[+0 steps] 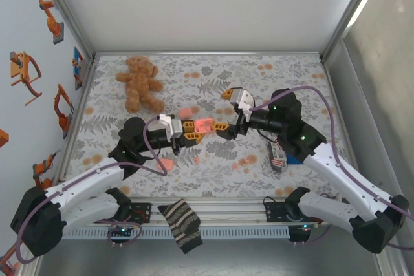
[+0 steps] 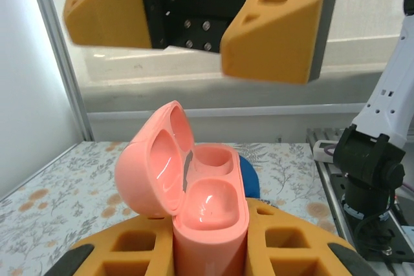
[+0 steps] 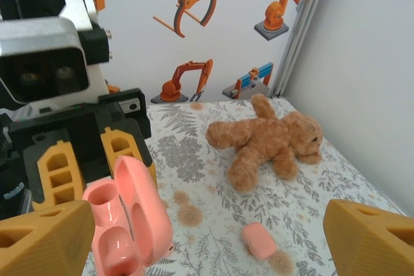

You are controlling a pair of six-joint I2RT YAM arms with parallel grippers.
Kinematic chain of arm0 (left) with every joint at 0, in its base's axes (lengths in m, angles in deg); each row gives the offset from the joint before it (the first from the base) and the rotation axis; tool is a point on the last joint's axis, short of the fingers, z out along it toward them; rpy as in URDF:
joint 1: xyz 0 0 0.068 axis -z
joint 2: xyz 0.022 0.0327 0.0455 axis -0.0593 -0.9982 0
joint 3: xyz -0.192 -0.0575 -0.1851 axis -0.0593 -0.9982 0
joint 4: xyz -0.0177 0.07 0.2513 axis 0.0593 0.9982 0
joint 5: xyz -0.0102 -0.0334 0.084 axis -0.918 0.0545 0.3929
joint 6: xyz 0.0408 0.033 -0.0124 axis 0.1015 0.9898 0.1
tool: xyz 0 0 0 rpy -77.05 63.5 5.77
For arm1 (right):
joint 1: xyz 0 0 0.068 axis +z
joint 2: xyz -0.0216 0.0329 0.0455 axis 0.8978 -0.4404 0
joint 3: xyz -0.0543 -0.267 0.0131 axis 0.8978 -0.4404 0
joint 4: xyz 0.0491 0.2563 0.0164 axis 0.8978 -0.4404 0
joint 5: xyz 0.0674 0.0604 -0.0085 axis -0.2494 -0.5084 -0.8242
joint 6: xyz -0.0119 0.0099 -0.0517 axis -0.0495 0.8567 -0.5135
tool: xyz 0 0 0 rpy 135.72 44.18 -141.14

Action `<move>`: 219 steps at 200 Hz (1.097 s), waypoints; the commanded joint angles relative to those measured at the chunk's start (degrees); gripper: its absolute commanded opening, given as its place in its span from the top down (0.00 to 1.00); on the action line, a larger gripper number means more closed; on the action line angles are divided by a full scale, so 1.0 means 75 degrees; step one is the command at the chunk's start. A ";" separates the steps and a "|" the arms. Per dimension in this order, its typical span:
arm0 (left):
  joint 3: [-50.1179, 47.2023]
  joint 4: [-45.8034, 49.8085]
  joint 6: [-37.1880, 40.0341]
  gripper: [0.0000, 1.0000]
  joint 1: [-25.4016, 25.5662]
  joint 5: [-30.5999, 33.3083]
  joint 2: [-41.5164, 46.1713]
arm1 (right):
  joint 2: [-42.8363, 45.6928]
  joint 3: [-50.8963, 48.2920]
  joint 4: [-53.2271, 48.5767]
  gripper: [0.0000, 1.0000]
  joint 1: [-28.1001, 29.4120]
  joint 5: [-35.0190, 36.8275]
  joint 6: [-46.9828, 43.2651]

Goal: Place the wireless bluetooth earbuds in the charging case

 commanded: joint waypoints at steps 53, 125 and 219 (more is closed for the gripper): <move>-0.0906 0.0705 0.0100 1.00 -0.0022 0.0900 0.1485 | 0.0341 0.0588 -0.1721 0.11 -0.0032 0.2794 0.1787; -0.1439 0.2189 -0.0113 1.00 -0.0009 0.1623 0.3383 | -0.0821 0.0811 -0.4510 0.21 -0.0231 0.2791 0.3738; -0.0876 0.2280 -0.0073 1.00 0.0000 0.1113 0.3151 | -0.2092 -0.1035 -0.4582 0.43 -0.0296 0.1647 0.4534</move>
